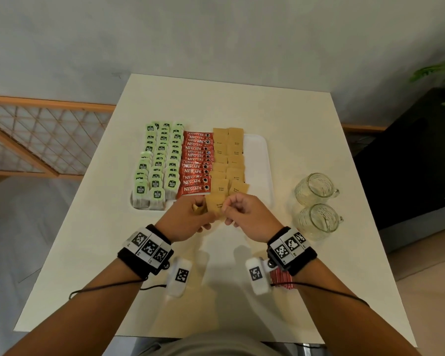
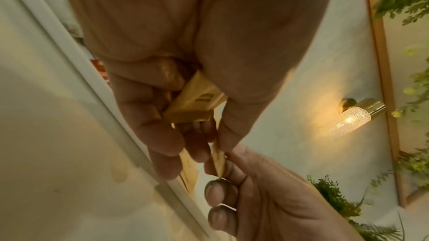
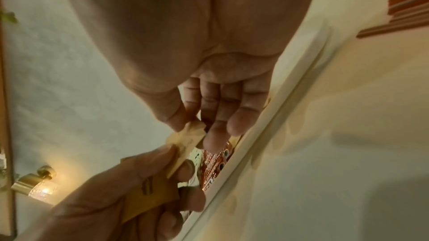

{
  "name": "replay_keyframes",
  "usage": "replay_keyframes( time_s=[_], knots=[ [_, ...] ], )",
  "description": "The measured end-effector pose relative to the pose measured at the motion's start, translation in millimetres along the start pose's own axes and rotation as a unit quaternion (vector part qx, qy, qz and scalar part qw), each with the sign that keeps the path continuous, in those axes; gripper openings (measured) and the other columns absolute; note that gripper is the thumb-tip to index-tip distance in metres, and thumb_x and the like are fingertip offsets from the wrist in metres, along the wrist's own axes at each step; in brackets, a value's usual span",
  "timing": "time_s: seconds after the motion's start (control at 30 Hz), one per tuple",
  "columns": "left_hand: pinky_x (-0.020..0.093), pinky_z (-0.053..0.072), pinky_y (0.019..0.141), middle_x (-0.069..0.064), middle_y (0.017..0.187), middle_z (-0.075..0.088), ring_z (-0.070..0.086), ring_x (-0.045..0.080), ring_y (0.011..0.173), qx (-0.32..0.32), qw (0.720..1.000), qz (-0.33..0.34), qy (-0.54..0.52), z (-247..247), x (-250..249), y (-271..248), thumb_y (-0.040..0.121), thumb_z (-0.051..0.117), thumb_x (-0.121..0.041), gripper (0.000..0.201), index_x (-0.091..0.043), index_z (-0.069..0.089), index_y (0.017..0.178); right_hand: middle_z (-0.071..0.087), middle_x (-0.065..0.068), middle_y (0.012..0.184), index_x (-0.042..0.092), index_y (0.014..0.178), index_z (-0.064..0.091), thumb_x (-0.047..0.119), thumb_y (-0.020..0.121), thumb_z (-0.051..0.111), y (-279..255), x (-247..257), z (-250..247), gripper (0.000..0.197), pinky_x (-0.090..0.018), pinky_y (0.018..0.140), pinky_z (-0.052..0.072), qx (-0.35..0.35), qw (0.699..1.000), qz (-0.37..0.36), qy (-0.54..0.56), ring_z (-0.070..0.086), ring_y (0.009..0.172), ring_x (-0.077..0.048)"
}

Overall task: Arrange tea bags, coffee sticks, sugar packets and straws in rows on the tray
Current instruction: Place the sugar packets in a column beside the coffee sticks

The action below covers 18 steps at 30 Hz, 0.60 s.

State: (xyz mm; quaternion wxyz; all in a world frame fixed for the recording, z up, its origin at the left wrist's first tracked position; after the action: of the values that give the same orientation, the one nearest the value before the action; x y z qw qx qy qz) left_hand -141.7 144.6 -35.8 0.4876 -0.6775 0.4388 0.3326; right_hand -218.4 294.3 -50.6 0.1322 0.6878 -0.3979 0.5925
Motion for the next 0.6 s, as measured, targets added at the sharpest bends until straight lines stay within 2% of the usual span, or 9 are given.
replay_keyframes(
  time_s=[0.07, 0.13, 0.2, 0.23, 0.3, 0.33, 0.4, 0.5, 0.6],
  knots=[
    [0.025, 0.053, 0.058, 0.005, 0.083, 0.074, 0.069, 0.016, 0.068, -0.005, 1.000, 0.001, 0.020, 0.5, -4.0, 4.6, 0.092, 0.069, -0.013, 0.006, -0.013, 0.070, 0.097, 0.072, 0.004, 0.080, 0.017, 0.094, 0.067, 0.020, 0.098, 0.064, 3.0, 1.0, -4.1, 0.006, -0.023, 0.067, 0.050, -0.017, 1.000, 0.004, -0.011, 0.068, 0.073, -0.011],
    [0.027, 0.053, 0.058, 0.009, 0.084, 0.074, 0.068, 0.015, 0.066, -0.023, 0.999, -0.004, 0.035, -3.1, -4.5, 12.1, 0.093, 0.067, -0.013, 0.003, -0.012, 0.070, 0.095, 0.072, 0.006, 0.085, 0.021, 0.091, 0.068, 0.026, 0.098, 0.065, 8.0, -0.9, -19.3, 0.008, -0.024, 0.069, 0.051, -0.086, 0.996, 0.020, -0.032, 0.069, 0.077, -0.012],
    [0.031, 0.054, 0.060, 0.015, 0.085, 0.074, 0.068, 0.018, 0.066, -0.047, 0.998, -0.012, 0.030, -9.5, -4.0, 18.8, 0.094, 0.065, -0.013, 0.008, -0.012, 0.069, 0.088, 0.070, 0.006, 0.084, 0.019, 0.092, 0.070, 0.030, 0.097, 0.064, 13.8, -8.8, -39.6, 0.014, -0.023, 0.068, 0.049, -0.158, 0.980, 0.051, -0.110, 0.066, 0.078, -0.014],
    [0.034, 0.054, 0.061, 0.018, 0.084, 0.073, 0.068, 0.021, 0.066, -0.056, 0.998, -0.017, 0.024, -12.4, -3.7, 21.5, 0.094, 0.064, -0.012, 0.011, -0.011, 0.069, 0.084, 0.066, 0.006, 0.077, 0.014, 0.089, 0.070, 0.032, 0.096, 0.064, 16.5, -13.1, -46.5, 0.021, -0.023, 0.063, 0.046, -0.170, 0.970, 0.069, -0.160, 0.062, 0.072, -0.015],
    [0.036, 0.053, 0.062, 0.020, 0.080, 0.073, 0.066, 0.028, 0.066, -0.068, 0.997, -0.027, 0.015, -16.1, -4.3, 24.3, 0.093, 0.062, -0.009, 0.014, -0.007, 0.070, 0.082, 0.048, 0.003, 0.060, 0.008, 0.071, 0.062, 0.034, 0.094, 0.064, 22.3, -21.8, -51.0, 0.035, -0.027, 0.055, 0.036, -0.160, 0.957, 0.100, -0.218, 0.045, 0.057, -0.018],
    [0.034, 0.052, 0.060, 0.021, 0.079, 0.072, 0.065, 0.028, 0.064, -0.073, 0.997, -0.030, 0.009, -17.2, -4.8, 24.9, 0.092, 0.062, -0.008, 0.013, -0.005, 0.070, 0.082, 0.041, 0.001, 0.055, 0.011, 0.061, 0.053, 0.033, 0.093, 0.064, 25.0, -24.9, -50.9, 0.041, -0.028, 0.054, 0.033, -0.153, 0.956, 0.112, -0.223, 0.039, 0.054, -0.019],
    [0.029, 0.051, 0.055, 0.019, 0.076, 0.071, 0.063, 0.022, 0.061, -0.088, 0.995, -0.037, -0.014, -18.4, -5.0, 25.1, 0.092, 0.063, -0.006, 0.012, -0.004, 0.070, 0.083, 0.040, 0.004, 0.051, 0.017, 0.053, 0.046, 0.029, 0.092, 0.066, 30.0, -27.0, -49.6, 0.046, -0.027, 0.052, 0.032, -0.147, 0.952, 0.125, -0.237, 0.040, 0.051, -0.018],
    [0.025, 0.051, 0.052, 0.012, 0.074, 0.069, 0.061, 0.017, 0.058, -0.108, 0.992, -0.044, -0.043, -20.8, -2.5, 25.2, 0.093, 0.064, -0.006, 0.014, -0.011, 0.069, 0.081, 0.059, 0.006, 0.062, 0.021, 0.064, 0.062, 0.028, 0.091, 0.070, 36.7, -23.2, -46.8, 0.029, -0.027, 0.057, 0.045, -0.146, 0.945, 0.127, -0.265, 0.058, 0.063, -0.018],
    [0.027, 0.053, 0.052, 0.015, 0.074, 0.067, 0.060, 0.019, 0.058, -0.124, 0.989, -0.052, -0.054, -23.9, 0.8, 25.8, 0.093, 0.064, -0.006, 0.011, -0.010, 0.068, 0.084, 0.070, 0.005, 0.082, 0.018, 0.086, 0.072, 0.025, 0.091, 0.072, 40.6, -19.3, -44.8, 0.009, -0.032, 0.074, 0.057, -0.143, 0.946, 0.129, -0.260, 0.068, 0.080, -0.019]
  ],
)
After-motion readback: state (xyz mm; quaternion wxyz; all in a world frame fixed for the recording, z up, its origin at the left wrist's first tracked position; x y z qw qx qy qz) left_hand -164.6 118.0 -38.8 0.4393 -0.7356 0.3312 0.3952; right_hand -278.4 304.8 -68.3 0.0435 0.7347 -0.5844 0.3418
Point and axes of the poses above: each hand's wrist, its own y-axis towards the middle knuckle, its own z-axis out of the palm, x = y × z, the point moved 6 cm from there along y, towards the middle knuckle
